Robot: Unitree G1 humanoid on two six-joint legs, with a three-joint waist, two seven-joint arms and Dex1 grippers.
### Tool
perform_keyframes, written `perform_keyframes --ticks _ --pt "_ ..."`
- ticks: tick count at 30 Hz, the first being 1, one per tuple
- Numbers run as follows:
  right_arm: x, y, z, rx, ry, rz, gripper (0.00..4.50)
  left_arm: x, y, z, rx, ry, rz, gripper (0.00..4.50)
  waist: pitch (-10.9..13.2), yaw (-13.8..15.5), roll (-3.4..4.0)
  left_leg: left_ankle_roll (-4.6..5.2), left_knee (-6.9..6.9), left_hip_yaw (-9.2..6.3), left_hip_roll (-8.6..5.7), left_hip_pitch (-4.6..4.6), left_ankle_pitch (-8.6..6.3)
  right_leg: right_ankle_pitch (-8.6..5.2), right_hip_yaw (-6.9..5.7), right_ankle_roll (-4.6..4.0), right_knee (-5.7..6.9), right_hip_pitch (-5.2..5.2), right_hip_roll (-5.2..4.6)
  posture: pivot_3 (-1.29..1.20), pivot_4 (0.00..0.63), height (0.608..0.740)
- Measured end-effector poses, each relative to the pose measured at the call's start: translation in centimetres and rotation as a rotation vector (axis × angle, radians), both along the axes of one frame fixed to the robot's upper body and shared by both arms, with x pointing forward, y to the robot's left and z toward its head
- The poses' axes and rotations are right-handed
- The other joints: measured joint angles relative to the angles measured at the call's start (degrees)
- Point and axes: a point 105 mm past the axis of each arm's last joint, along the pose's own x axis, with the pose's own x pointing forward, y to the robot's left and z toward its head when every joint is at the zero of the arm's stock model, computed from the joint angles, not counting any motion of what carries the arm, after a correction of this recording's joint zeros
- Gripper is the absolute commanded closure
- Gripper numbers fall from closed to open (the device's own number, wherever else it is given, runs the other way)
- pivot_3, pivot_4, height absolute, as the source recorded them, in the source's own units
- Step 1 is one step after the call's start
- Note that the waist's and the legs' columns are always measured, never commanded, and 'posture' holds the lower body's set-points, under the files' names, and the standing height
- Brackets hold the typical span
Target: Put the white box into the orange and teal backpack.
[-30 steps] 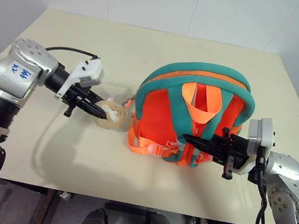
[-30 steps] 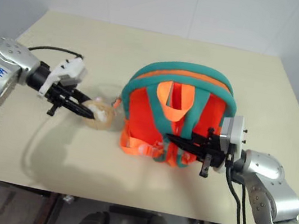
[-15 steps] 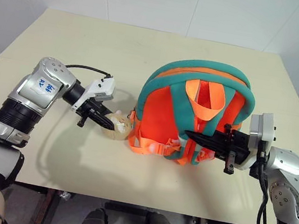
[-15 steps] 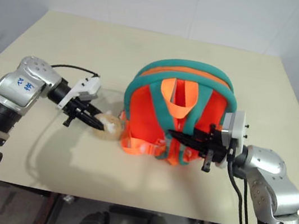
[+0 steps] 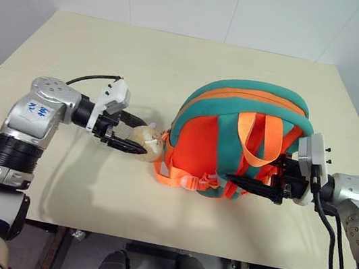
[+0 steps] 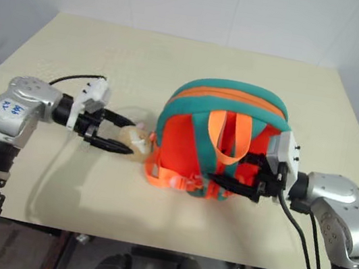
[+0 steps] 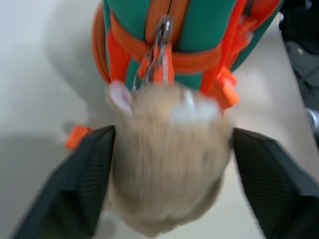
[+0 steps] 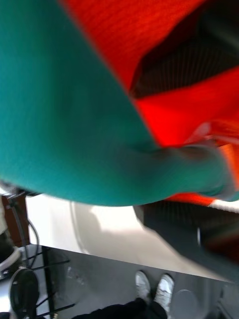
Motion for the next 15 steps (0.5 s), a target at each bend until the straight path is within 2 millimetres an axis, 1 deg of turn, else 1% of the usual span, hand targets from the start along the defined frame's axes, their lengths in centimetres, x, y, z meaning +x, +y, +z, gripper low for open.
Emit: perform_keyframes --ticks 1,3,5,6,8,9,11,14,15 --pt "0.1 -0.5 0.2 -0.007 -0.003 -0.013 0.11 0.0 0.5 0.4 -0.012 -0.006 0.016 0.00 0.00 0.03 0.00 0.00 0.00 0.00 0.00 0.00 0.00 0.00 0.00 0.00 0.00 0.00 0.00 0.00 0.150 0.740" --pt "0.2 -1.8 0.6 -0.030 -0.009 -0.042 0.05 -0.1 1.7 1.5 -0.037 -0.025 0.044 0.00 0.00 0.04 0.00 0.00 -0.02 0.00 0.00 0.00 0.00 0.00 -0.01 0.00 -0.01 0.00 0.00 0.00 0.150 0.740" --pt "0.3 -3.2 0.7 -0.047 -0.007 -0.078 0.05 -0.2 3.1 2.0 -0.044 -0.038 0.071 0.00 0.00 0.05 0.00 0.00 -0.04 0.00 0.00 0.01 0.00 -0.01 -0.01 -0.01 -0.04 0.01 0.00 0.00 0.150 0.740" --pt "0.3 -3.8 0.7 -0.054 -0.006 -0.098 0.05 -0.2 3.8 2.0 -0.047 -0.036 0.086 0.00 0.00 0.05 0.00 0.00 -0.05 0.01 0.00 0.01 0.00 -0.01 -0.01 -0.01 -0.05 0.01 0.00 0.00 0.150 0.740" --pt "-0.2 -6.0 0.2 -0.084 0.019 -0.153 0.05 -0.3 5.2 1.5 -0.077 -0.045 0.103 0.00 0.00 0.10 0.01 0.02 -0.07 0.02 0.00 0.01 -0.01 -0.03 -0.02 -0.04 -0.06 0.01 -0.01 0.00 0.150 0.740" --pt "-0.3 -6.6 0.1 -0.089 0.027 -0.171 0.05 -0.3 5.7 1.3 -0.090 -0.053 0.115 0.00 0.00 0.12 0.01 0.02 -0.08 0.02 0.00 0.00 -0.01 -0.03 -0.03 -0.05 -0.06 0.00 -0.01 0.00 0.150 0.740" --pt "-1.3 -8.8 -0.2 -0.112 0.049 -0.229 0.05 -0.4 7.1 1.0 -0.125 -0.098 0.135 0.00 0.00 0.21 0.01 0.02 -0.08 0.03 0.00 0.00 -0.01 -0.03 -0.03 -0.05 -0.08 0.00 -0.02 0.00 0.150 0.740" --pt "-2.4 -12.0 0.0 -0.116 0.054 -0.347 0.05 -1.3 8.8 1.1 -0.165 -0.149 0.138 0.00 0.00 0.19 0.00 0.03 -0.05 0.05 -0.01 0.03 -0.02 -0.03 -0.02 -0.04 -0.09 0.06 -0.04 0.00 0.150 0.740" --pt "-2.5 -12.7 0.1 -0.113 0.052 -0.379 0.05 -1.5 9.2 1.1 -0.172 -0.156 0.141 0.00 0.00 0.16 0.00 0.03 -0.04 0.06 -0.01 0.05 -0.02 -0.03 -0.02 -0.04 -0.10 0.07 -0.04 0.00 0.150 0.740"
